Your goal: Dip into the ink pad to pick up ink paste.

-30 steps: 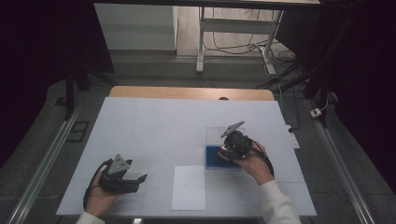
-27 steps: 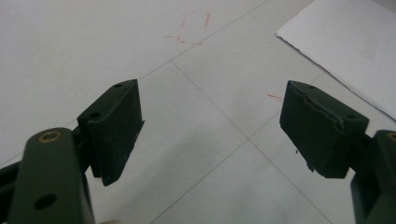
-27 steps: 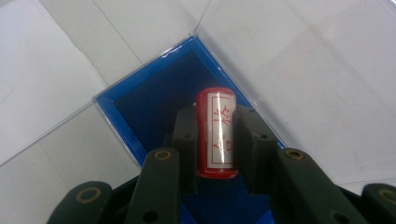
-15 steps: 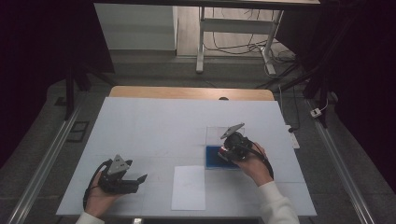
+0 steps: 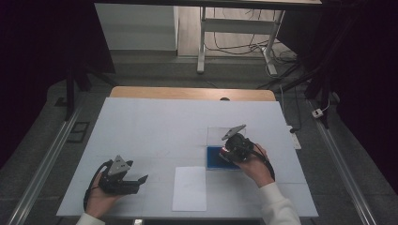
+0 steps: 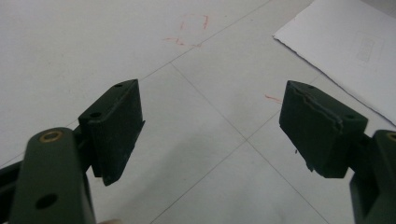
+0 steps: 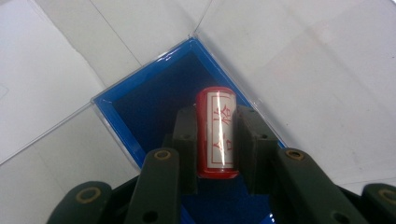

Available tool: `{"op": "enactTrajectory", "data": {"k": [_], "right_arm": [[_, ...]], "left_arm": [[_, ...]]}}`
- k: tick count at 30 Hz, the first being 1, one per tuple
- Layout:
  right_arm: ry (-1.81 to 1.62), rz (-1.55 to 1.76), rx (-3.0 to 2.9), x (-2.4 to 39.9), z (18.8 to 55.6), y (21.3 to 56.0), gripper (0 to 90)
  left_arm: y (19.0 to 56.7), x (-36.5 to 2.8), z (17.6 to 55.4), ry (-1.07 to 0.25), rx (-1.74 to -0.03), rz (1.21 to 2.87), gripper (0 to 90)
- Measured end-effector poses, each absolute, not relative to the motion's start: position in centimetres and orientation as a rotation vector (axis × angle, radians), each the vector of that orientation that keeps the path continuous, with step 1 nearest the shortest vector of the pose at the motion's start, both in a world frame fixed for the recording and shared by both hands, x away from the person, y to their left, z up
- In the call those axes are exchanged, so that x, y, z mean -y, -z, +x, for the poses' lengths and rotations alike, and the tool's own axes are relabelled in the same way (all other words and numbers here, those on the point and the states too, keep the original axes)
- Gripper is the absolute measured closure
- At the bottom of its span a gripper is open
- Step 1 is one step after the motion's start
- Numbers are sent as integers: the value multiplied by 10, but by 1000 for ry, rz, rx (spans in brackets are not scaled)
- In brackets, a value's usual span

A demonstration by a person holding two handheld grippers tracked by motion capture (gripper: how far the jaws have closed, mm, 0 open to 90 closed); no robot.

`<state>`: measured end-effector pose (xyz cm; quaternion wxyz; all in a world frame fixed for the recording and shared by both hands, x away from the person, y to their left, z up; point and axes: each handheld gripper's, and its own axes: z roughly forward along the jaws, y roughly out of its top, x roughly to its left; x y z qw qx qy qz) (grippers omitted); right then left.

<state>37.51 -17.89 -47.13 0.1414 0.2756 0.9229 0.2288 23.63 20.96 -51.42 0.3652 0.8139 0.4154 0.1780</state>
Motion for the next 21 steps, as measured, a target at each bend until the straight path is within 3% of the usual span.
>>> {"op": "enactTrajectory", "data": {"k": [13,21], "right_arm": [[-756,796,-2662,186,376,466,702],[-904,790,-2593,191,366,443,701]], "left_arm": [[515,-214,237,-464,-1077,2088,220],[515,-216,237,-468,-1080,2085,220]]}}
